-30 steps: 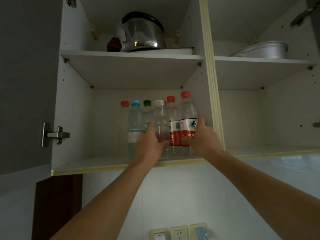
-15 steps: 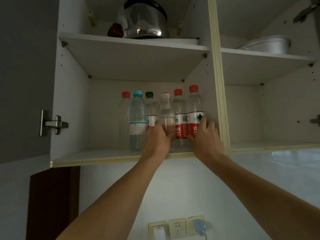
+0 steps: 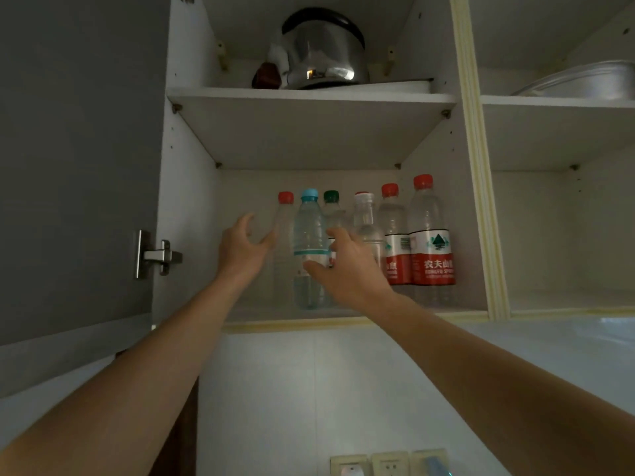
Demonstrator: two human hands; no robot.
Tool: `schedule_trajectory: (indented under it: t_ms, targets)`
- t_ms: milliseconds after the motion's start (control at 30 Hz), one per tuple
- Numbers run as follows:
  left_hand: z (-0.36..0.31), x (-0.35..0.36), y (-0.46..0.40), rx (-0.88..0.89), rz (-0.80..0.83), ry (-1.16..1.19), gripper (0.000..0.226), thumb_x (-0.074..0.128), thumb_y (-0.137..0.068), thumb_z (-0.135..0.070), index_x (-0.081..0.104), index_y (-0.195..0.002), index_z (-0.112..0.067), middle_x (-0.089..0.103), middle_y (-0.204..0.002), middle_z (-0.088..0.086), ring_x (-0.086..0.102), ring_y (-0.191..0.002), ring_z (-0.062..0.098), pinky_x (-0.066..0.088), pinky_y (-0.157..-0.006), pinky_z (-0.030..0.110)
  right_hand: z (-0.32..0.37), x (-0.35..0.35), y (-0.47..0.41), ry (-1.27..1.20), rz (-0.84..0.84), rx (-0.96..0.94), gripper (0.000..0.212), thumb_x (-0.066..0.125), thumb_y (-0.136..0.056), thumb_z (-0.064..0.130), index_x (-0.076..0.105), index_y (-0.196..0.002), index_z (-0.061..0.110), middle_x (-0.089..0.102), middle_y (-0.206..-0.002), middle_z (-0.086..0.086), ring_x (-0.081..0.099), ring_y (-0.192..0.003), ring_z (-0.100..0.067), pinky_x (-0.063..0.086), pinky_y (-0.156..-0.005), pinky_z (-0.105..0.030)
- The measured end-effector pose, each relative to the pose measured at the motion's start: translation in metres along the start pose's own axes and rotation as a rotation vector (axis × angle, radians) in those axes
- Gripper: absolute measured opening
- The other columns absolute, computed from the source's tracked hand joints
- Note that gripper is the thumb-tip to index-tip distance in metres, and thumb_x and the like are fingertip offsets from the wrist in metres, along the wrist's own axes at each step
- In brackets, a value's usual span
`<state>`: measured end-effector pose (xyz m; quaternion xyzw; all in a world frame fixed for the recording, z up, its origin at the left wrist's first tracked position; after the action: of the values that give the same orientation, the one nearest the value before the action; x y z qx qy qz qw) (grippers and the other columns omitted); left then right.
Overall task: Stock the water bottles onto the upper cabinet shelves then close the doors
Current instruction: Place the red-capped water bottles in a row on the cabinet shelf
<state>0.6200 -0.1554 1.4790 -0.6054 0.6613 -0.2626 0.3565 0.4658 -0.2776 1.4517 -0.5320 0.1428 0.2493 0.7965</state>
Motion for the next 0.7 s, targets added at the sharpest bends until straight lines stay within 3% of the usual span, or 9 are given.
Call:
schedule_trajectory:
  t_ms: [100,167,333,567,700]
  targets:
    - [0.027,0.019,-0.003,-0.164,0.224,0.103,0.069,0.068,-0.094,-0.029,0.035,-0.154,-0.024,0.058,-0.135,0.016,0.060,-0.114,0.031,0.050,-0.102,0.042,-0.002,0.018,-0.015,-0.045,0.019,0.118,0.070,0.074,-0.089,0.034,0.032,-0.142,0.018,0.050,-0.138,-0.013,0.057,-0.120,-0.034,0.050,-0.101,-0.051]
    - [0.037,0.034,-0.002,-0.246,0.355,0.218,0.077,0.069,-0.093,-0.022,0.026,-0.157,-0.029,0.062,-0.127,0.011,0.062,-0.103,0.024,0.053,-0.093,0.039,-0.006,0.025,-0.022,-0.022,-0.002,0.153,0.068,0.075,-0.088,0.030,0.031,-0.139,0.018,0.052,-0.134,-0.015,0.059,-0.117,-0.036,0.052,-0.098,-0.053]
    - [0.043,0.053,-0.018,-0.343,0.481,0.295,0.091,0.071,-0.090,-0.008,0.016,-0.158,-0.031,0.059,-0.135,0.006,0.063,-0.109,0.023,0.054,-0.085,0.035,-0.014,0.031,-0.032,-0.012,-0.013,0.148,0.065,0.074,-0.089,0.023,0.033,-0.139,0.017,0.058,-0.128,-0.013,0.062,-0.113,-0.030,0.055,-0.093,-0.043]
    - [0.052,0.055,-0.024,-0.365,0.549,0.347,0.062,0.071,-0.091,-0.009,0.043,-0.144,-0.023,0.072,-0.109,0.004,0.072,-0.083,0.015,0.056,-0.056,0.027,-0.016,0.028,-0.040,-0.047,0.044,0.151,0.056,0.074,-0.089,0.020,0.040,-0.133,0.015,0.060,-0.122,-0.009,0.061,-0.102,-0.024,0.053,-0.083,-0.034]
    - [0.056,0.040,-0.028,-0.291,0.494,0.242,0.045,0.072,-0.091,-0.013,0.053,-0.131,-0.021,0.072,-0.108,0.004,0.071,-0.089,0.019,0.056,-0.060,0.029,-0.013,0.035,-0.046,-0.012,0.075,0.142,0.054,0.074,-0.089,0.018,0.041,-0.131,0.011,0.061,-0.120,-0.011,0.061,-0.099,-0.023,0.053,-0.081,-0.032]
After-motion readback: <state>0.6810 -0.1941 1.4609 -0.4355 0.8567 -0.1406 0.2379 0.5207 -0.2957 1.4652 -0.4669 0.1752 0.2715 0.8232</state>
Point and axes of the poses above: each hand's wrist, its own y-axis away from the middle knuckle, its own x-axis out of the palm, z = x × y, the point moved 6 cm from there along -y, towards the middle knuckle
